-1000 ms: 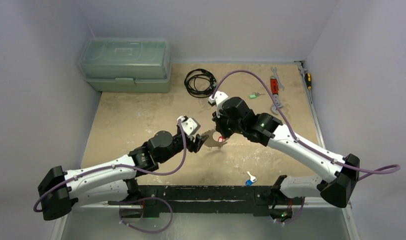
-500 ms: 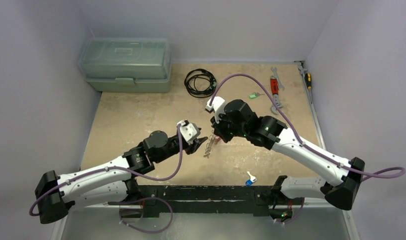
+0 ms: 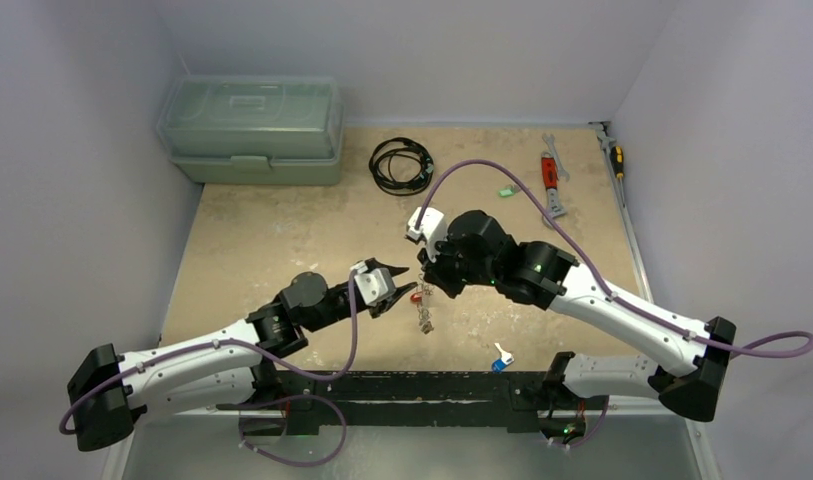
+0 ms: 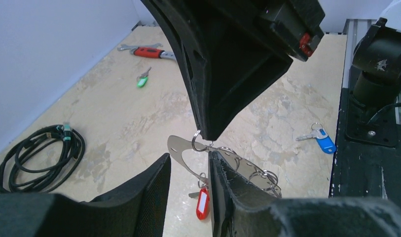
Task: Put the keys on the keyring
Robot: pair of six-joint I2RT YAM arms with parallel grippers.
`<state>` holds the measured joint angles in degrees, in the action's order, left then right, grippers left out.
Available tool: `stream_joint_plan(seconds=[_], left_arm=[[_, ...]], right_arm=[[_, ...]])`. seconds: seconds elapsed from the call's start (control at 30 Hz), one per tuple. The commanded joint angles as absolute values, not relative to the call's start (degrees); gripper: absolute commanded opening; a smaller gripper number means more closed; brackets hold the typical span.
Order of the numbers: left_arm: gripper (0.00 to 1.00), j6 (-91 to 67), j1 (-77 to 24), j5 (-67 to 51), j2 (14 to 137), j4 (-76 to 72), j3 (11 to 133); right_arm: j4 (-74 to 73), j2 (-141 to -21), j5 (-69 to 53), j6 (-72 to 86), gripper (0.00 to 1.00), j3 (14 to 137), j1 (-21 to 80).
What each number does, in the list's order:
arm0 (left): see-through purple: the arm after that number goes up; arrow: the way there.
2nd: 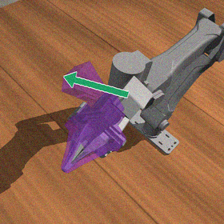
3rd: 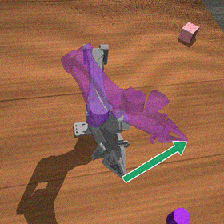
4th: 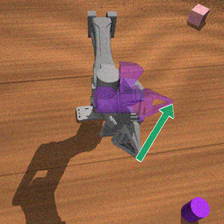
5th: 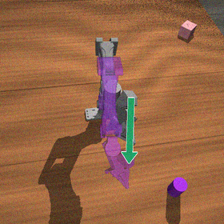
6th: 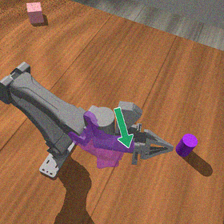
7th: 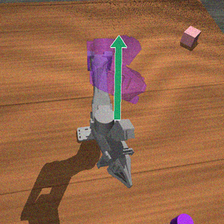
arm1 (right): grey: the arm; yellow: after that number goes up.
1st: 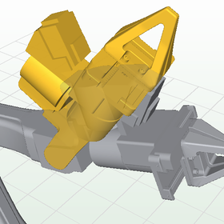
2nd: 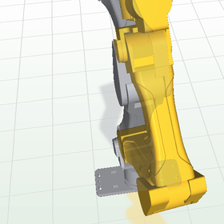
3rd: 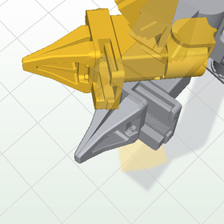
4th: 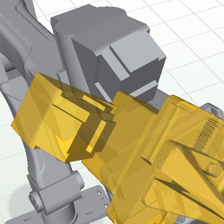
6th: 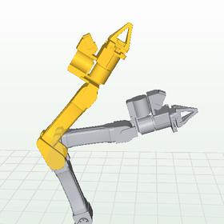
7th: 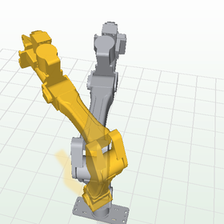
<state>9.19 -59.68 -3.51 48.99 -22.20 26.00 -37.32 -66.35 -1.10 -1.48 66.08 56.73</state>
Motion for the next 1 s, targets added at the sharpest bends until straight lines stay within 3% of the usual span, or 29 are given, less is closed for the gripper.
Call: stream_joint_plan(seconds=[0.0, 0.97], left_arm=[[0.32, 10.9, -59.6, -5.3, 47.7, -26.1, 26.0], [0.18, 16.9, -59.6, -6.0, 52.0, -35.7, 21.8]], right_arm=[[-35.9, -65.5, -2.2, -2.9, 0.0, 66.3, 57.7], [-36.4, -66.8, -4.9, -3.3, 0.0, 67.7, 59.7]])
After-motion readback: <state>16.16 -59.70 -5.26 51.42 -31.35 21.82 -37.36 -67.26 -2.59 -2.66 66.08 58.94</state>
